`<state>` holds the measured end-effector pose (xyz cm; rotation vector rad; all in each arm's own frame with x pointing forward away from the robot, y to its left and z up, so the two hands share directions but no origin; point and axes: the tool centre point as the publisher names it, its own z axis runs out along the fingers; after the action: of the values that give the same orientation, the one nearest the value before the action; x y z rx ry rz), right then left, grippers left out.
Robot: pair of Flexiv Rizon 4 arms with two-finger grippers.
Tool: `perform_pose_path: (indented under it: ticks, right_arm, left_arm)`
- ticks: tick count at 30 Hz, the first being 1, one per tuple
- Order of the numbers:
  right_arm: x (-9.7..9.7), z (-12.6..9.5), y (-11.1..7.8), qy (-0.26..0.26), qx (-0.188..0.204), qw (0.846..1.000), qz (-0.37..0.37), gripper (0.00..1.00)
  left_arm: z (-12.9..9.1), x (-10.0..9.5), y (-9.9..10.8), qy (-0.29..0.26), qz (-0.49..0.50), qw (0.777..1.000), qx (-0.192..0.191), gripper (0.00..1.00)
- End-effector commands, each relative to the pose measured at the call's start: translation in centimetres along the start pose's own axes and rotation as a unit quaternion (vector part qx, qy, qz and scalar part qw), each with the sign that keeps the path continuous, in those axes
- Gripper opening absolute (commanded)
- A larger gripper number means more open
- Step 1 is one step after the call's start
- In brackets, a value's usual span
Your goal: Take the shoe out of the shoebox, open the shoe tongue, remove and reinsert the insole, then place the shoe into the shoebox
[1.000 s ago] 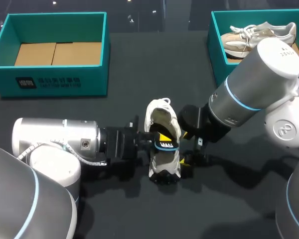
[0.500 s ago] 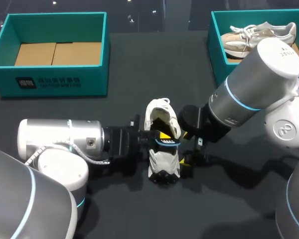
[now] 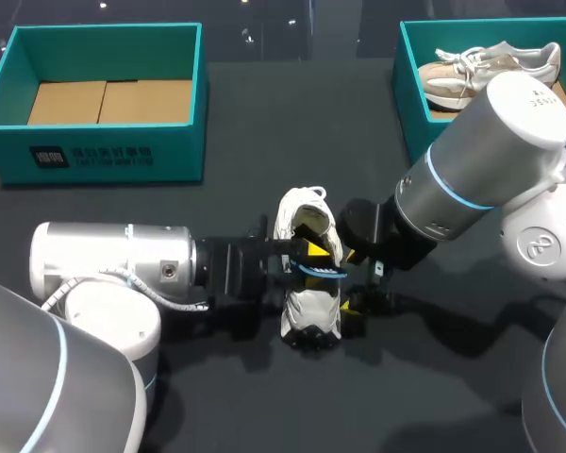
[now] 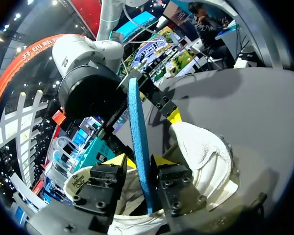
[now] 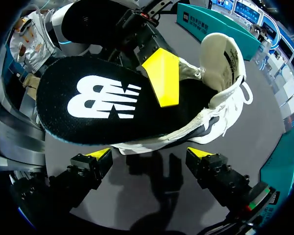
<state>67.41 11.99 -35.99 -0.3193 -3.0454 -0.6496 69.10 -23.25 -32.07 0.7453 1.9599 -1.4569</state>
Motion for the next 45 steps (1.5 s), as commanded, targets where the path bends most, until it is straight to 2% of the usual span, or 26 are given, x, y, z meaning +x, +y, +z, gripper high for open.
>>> perform_pose_path:
  ticks: [1, 3, 5, 9, 12, 17, 23, 34, 39, 40, 41, 44, 45]
  right_arm:
    - [0.1, 0.1, 0.0, -0.001, 0.0, 1.0, 0.0, 1.0]
    - [0.1, 0.1, 0.0, -0.001, 0.0, 1.0, 0.0, 1.0]
    - [0.1, 0.1, 0.0, -0.001, 0.0, 1.0, 0.0, 1.0]
    - [0.1, 0.1, 0.0, -0.001, 0.0, 1.0, 0.0, 1.0]
    - [0.1, 0.1, 0.0, -0.001, 0.0, 1.0, 0.0, 1.0]
    - [0.1, 0.1, 0.0, -0.001, 0.0, 1.0, 0.0, 1.0]
    - [0.1, 0.1, 0.0, -0.001, 0.0, 1.0, 0.0, 1.0]
    - [0.1, 0.1, 0.0, -0.001, 0.0, 1.0, 0.0, 1.0]
    - [0.1, 0.1, 0.0, -0.001, 0.0, 1.0, 0.0, 1.0]
    - [0.1, 0.1, 0.0, -0.001, 0.0, 1.0, 0.0, 1.0]
    - [0.1, 0.1, 0.0, -0.001, 0.0, 1.0, 0.0, 1.0]
    - [0.1, 0.1, 0.0, -0.001, 0.0, 1.0, 0.0, 1.0]
    - [0.1, 0.1, 0.0, -0.001, 0.0, 1.0, 0.0, 1.0]
  left_arm:
    - [-1.6, 0.2, -1.1, -0.007, 0.006, 1.0, 0.009, 0.3]
    - [-1.7, 0.1, -1.5, -0.008, 0.011, 1.0, 0.014, 0.27]
    - [-1.7, 0.2, -1.9, -0.007, 0.017, 1.0, 0.018, 0.2]
    - [-1.4, 0.5, -1.9, -0.002, 0.031, 0.999, 0.026, 0.16]
    - [-0.9, 0.8, -1.3, 0.001, 0.041, 0.999, 0.033, 0.0]
    - [-0.5, 1.2, -0.2, 0.002, 0.055, 0.997, 0.048, 0.0]
    - [-0.1, 1.1, 1.1, 0.001, 0.065, 0.997, 0.047, 0.0]
    - [0.5, 0.6, 3.5, -0.003, 0.07, 0.997, 0.01, 0.0]
    - [0.1, 0.6, 3.2, -0.003, 0.056, 0.998, 0.015, 0.0]
    - [-0.1, 0.6, 2.9, -0.003, 0.055, 0.998, 0.017, 0.14]
    - [-0.3, 0.6, 2.5, -0.003, 0.053, 0.998, 0.021, 0.24]
    - [-1.0, 0.4, 1.5, -0.008, 0.04, 0.999, 0.033, 0.38]
    - [-1.2, 0.2, 1.2, -0.009, 0.036, 0.999, 0.037, 0.39]
